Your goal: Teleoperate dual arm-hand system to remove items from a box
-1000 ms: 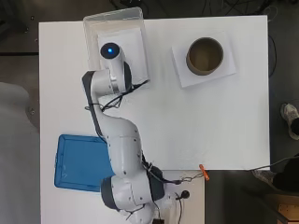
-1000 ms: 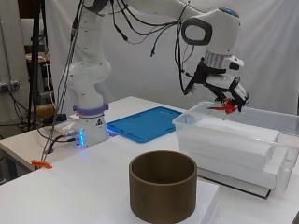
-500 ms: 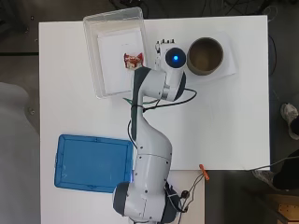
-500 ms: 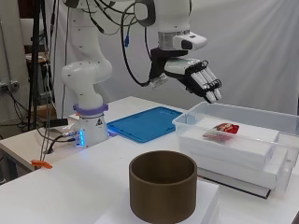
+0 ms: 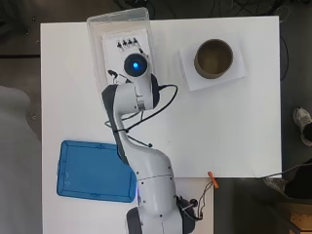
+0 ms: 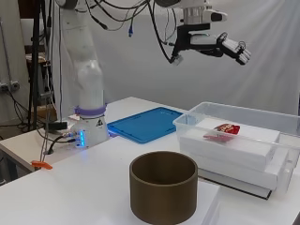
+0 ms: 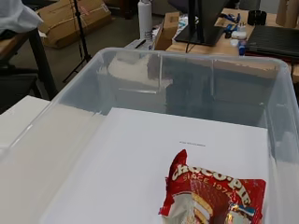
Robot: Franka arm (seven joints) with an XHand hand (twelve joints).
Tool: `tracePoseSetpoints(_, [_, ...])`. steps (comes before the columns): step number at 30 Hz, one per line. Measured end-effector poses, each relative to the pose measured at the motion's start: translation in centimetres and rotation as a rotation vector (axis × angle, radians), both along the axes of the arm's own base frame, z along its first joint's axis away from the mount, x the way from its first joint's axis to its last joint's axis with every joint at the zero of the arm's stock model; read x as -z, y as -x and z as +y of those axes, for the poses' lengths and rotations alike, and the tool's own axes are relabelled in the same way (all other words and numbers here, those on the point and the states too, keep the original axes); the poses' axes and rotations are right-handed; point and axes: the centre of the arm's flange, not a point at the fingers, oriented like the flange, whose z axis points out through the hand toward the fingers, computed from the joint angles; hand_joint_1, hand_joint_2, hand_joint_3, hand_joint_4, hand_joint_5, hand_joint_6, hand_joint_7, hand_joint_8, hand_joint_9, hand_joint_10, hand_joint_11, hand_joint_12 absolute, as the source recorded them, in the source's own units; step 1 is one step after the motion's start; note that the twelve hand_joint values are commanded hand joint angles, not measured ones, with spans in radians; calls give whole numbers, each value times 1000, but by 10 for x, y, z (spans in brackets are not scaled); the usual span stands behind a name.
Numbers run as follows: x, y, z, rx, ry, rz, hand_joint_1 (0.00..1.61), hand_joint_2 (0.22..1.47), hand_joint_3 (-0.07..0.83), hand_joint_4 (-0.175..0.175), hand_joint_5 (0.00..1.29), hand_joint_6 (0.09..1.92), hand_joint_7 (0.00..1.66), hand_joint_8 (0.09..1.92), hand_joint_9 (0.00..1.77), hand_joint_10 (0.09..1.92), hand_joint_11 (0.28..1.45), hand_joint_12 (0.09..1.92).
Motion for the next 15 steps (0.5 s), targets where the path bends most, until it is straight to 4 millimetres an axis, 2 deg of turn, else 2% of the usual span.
tracePoseSetpoints(3, [18, -1, 2, -29, -13, 37, 192, 918, -2, 14, 393, 87, 479, 87, 555, 87, 587, 87])
tracePoseSetpoints(6, [58, -9, 10, -60, -9, 110, 202, 921, 0, 10, 392, 87, 501, 87, 570, 87, 590, 87])
tracePoseSetpoints(10, [112, -21, -2, -46, 35, 198, 209, 925, 1, 10, 407, 87, 525, 87, 586, 87, 599, 87])
tracePoseSetpoints(15, [135, -24, -6, -23, 50, 252, 299, 950, 1, 36, 483, 87, 627, 87, 703, 87, 678, 87])
